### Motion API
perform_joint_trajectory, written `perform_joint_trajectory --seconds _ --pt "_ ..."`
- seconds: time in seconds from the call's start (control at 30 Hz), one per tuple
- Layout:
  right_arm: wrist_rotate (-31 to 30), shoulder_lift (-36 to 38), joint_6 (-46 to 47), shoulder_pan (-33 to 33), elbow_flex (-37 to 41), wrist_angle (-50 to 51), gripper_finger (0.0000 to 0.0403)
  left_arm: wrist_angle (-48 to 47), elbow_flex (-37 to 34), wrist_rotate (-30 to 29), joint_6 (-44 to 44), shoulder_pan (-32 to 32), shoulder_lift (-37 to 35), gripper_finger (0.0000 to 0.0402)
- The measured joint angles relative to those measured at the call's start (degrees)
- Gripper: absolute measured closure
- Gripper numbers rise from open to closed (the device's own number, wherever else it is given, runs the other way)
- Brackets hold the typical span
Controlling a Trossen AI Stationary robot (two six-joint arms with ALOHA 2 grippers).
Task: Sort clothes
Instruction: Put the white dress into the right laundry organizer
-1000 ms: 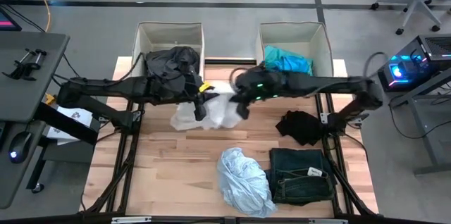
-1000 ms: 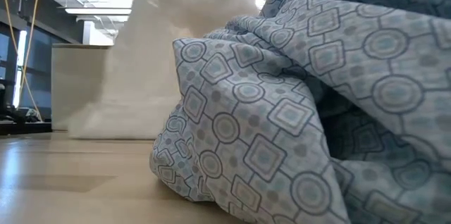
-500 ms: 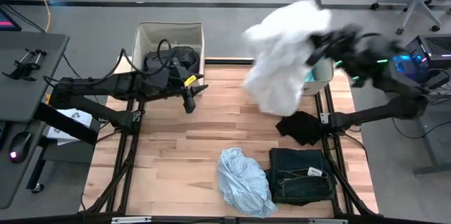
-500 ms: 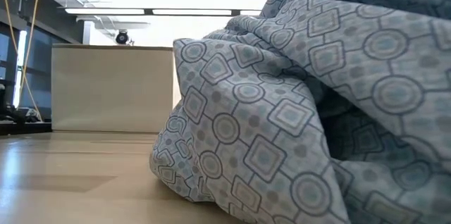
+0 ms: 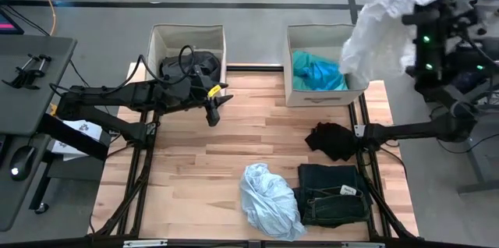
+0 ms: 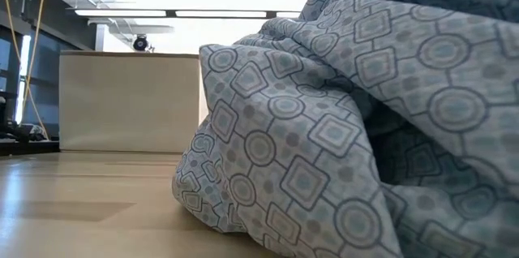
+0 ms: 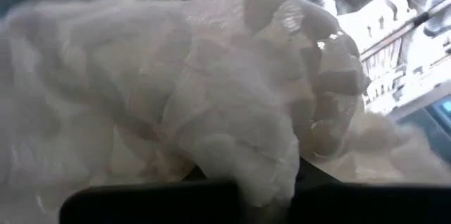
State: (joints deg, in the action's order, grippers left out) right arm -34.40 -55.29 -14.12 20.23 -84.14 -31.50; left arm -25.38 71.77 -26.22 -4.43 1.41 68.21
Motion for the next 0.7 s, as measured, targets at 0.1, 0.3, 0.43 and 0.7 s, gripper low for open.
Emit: perform_joint_trajectory --seconds 0.1,0.3,0.43,0.7 --pt "2.16 -2.6 4.97 4.7 0.02 0.49 0.0398 0.05 0.0 -0.02 0.02 0.0 0.11 0.0241" --pt "4.7 -7.93 15.08 16.68 0.13 1.89 0.0397 -0.01 0.0 0.02 0.02 0.0 0.12 0.0241" --pt "11.25 -9.69 22.08 25.63 0.05 10.78 0.0397 -0.01 0.0 0.05 0.03 0.0 0.12 0.0241" --pt "16.1 -9.74 26.77 30.42 0.4 63.89 0.0397 -0.3 -0.02 0.35 -2.32 0.29 0.12 0.0241"
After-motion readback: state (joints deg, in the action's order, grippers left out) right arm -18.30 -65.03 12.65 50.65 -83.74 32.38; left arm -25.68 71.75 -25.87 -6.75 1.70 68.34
